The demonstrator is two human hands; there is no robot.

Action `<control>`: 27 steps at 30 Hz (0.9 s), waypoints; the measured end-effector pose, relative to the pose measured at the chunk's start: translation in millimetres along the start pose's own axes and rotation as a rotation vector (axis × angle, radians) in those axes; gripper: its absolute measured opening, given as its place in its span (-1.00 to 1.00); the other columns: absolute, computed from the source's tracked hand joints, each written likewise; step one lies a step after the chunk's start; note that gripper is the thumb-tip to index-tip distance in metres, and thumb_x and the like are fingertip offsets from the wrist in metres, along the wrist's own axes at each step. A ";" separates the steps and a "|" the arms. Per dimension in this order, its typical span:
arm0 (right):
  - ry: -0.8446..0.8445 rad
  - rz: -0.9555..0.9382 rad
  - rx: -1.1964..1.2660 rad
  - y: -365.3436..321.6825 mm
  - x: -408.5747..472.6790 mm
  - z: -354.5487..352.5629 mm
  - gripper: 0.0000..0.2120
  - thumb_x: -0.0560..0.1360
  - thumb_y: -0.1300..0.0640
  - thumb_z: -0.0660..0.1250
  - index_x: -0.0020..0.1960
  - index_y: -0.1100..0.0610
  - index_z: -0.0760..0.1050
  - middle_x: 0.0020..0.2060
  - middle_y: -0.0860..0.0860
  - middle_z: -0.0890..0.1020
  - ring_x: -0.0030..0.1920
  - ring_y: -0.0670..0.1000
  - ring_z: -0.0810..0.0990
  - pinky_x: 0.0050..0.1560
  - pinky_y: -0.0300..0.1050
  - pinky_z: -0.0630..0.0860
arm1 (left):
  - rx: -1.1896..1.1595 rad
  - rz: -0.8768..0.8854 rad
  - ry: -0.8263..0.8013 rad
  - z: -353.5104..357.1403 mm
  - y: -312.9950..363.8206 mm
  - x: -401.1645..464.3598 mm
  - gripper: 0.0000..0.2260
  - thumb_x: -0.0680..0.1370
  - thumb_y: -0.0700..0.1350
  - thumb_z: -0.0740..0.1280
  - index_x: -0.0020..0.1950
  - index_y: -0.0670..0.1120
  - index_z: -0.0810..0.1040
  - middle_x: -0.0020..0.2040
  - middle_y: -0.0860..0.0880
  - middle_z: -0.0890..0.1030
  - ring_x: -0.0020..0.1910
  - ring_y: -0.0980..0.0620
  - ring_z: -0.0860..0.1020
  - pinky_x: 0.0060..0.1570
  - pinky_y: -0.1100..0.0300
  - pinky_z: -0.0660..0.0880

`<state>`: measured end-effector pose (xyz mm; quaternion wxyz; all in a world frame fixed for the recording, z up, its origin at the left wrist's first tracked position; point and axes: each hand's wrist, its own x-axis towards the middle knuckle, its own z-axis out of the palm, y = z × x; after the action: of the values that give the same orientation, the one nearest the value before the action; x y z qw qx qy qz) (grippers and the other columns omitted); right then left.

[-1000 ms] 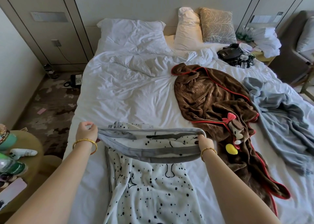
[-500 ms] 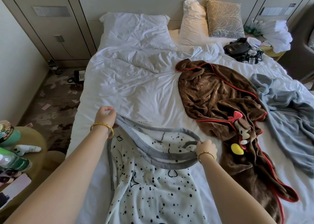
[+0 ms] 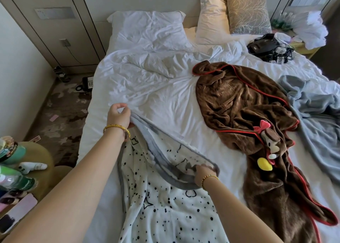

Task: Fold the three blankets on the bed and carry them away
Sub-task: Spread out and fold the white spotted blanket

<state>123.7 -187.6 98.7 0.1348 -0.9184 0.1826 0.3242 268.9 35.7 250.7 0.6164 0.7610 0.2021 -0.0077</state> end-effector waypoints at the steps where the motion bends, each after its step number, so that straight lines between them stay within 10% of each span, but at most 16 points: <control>1: 0.042 0.050 -0.007 6.0 -0.4 -1.1 -0.57 0.52 0.17 0.16 0.38 0.09 0.30 0.22 0.10 0.49 0.20 0.12 0.49 0.12 -0.08 0.46 | -0.019 -0.005 0.019 -2.3 0.7 2.5 -0.87 0.56 -0.14 0.19 0.08 0.00 0.44 -0.04 -0.07 0.48 -0.24 0.06 0.52 -0.40 0.24 0.48; 4: 0.149 0.110 0.023 18.0 2.4 -7.5 -0.53 0.53 0.16 0.10 0.42 0.17 0.13 0.11 0.11 0.56 0.12 0.12 0.52 0.11 -0.03 0.47 | -0.047 -0.023 0.052 -7.9 -1.1 8.2 -0.87 0.56 -0.14 0.19 0.08 0.00 0.43 -0.04 -0.07 0.47 -0.24 0.07 0.50 -0.43 0.26 0.47; 9: 0.176 0.053 -0.130 19.8 3.2 -30.5 -0.72 0.55 0.19 0.11 0.15 0.15 0.52 0.08 0.10 0.59 0.09 0.10 0.54 0.13 -0.06 0.49 | 0.021 -0.015 0.115 -22.2 -13.5 16.9 -0.80 0.55 -0.16 0.20 0.16 -0.05 0.46 0.07 -0.11 0.46 -0.13 -0.04 0.51 -0.41 0.23 0.47; 17: 0.390 -0.142 0.379 30.2 -17.4 -52.8 -0.68 0.62 0.04 0.06 0.14 0.13 0.53 -0.04 0.12 0.64 -0.04 0.15 0.59 -0.08 -0.10 0.46 | 0.058 -0.193 0.306 -59.6 -46.9 19.0 -0.73 0.53 -0.23 0.19 0.22 -0.16 0.49 0.21 -0.23 0.51 0.13 -0.25 0.52 0.10 -0.11 0.53; 22: 0.220 -0.211 0.876 39.8 -28.1 -81.6 -0.81 0.55 0.12 0.19 -0.15 0.13 0.54 -0.32 0.05 0.55 -0.27 0.02 0.50 -0.18 -0.12 0.40 | 0.047 -0.190 0.338 -68.4 -44.1 12.0 -0.73 0.52 -0.23 0.20 0.20 -0.16 0.51 0.16 -0.24 0.55 0.08 -0.25 0.56 0.05 -0.11 0.55; 27: 0.363 -0.110 0.599 48.5 -27.3 -85.3 -0.73 0.56 0.12 0.13 -0.28 0.12 0.42 -0.37 0.03 0.48 -0.33 0.02 0.43 -0.29 -0.16 0.33 | 0.058 -0.141 0.316 -59.1 -34.1 1.2 -0.73 0.55 -0.24 0.19 0.23 -0.15 0.46 0.19 -0.24 0.52 0.07 -0.24 0.55 -0.02 -0.09 0.58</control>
<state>130.1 -255.5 174.3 0.3807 -0.8892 0.2407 0.0800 245.2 97.1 232.7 0.5529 0.7541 0.3488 0.0629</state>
